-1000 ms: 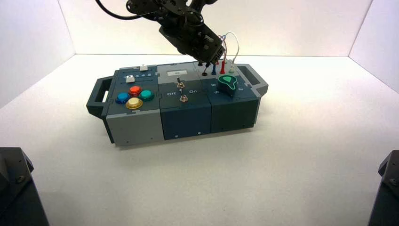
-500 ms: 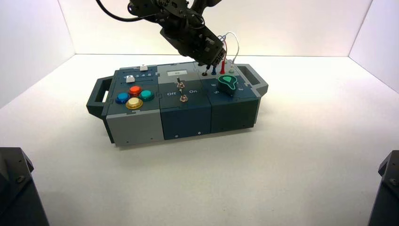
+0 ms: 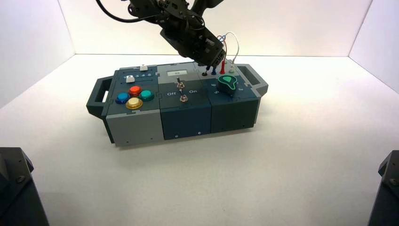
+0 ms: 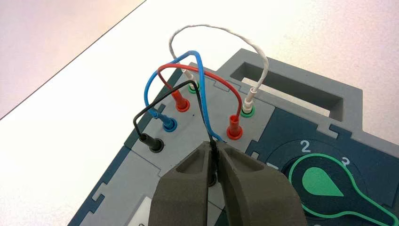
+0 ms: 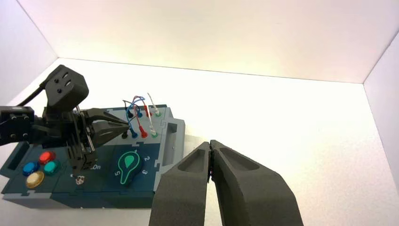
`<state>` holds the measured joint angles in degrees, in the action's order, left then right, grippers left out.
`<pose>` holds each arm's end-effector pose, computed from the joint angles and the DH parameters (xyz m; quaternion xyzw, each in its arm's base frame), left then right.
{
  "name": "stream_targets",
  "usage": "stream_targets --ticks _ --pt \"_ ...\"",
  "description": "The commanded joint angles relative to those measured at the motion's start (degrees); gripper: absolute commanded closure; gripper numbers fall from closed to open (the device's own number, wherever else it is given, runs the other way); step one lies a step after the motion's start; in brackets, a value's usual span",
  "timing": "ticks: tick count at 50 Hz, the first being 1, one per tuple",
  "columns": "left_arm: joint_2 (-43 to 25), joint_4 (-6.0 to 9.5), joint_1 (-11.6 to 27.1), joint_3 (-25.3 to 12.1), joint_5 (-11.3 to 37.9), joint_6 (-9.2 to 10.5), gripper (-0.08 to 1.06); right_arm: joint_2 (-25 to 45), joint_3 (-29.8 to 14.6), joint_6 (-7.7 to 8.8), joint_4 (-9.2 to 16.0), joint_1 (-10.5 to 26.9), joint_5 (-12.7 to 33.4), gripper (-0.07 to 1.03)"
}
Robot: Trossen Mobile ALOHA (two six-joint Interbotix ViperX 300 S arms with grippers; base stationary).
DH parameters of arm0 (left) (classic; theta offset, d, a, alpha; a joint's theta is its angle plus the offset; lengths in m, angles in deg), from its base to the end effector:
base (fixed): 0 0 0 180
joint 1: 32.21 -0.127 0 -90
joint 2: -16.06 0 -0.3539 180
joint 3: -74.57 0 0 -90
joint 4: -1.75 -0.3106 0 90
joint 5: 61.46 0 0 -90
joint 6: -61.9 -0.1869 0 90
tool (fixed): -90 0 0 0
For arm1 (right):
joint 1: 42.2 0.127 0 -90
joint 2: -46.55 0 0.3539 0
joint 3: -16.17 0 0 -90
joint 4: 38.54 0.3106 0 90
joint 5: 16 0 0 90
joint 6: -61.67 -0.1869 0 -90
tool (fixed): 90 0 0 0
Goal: Insert the black wire.
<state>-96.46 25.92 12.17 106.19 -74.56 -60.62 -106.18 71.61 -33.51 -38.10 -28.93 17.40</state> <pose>0.3377 -0.3062 0.0773 0.2190 0.3011 -0.3363 0.8650 0.1569 0.0378 0.2463 0.0212 0.2297 0.1036 0.9675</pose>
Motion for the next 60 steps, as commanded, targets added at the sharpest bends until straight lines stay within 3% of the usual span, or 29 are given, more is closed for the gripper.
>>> stream_targets --ticks 1,60 --pt "0.6 -0.09 0.6 -0.5 -0.3 0.18 1.0 0.8 -0.8 0.0 -0.1 -0.3 -0.8 0.98" --pt "2.3 -0.09 -2.4 2.4 2.9 -0.79 1.0 0.2 -0.8 0.0 -0.1 -0.3 -0.9 0.98"
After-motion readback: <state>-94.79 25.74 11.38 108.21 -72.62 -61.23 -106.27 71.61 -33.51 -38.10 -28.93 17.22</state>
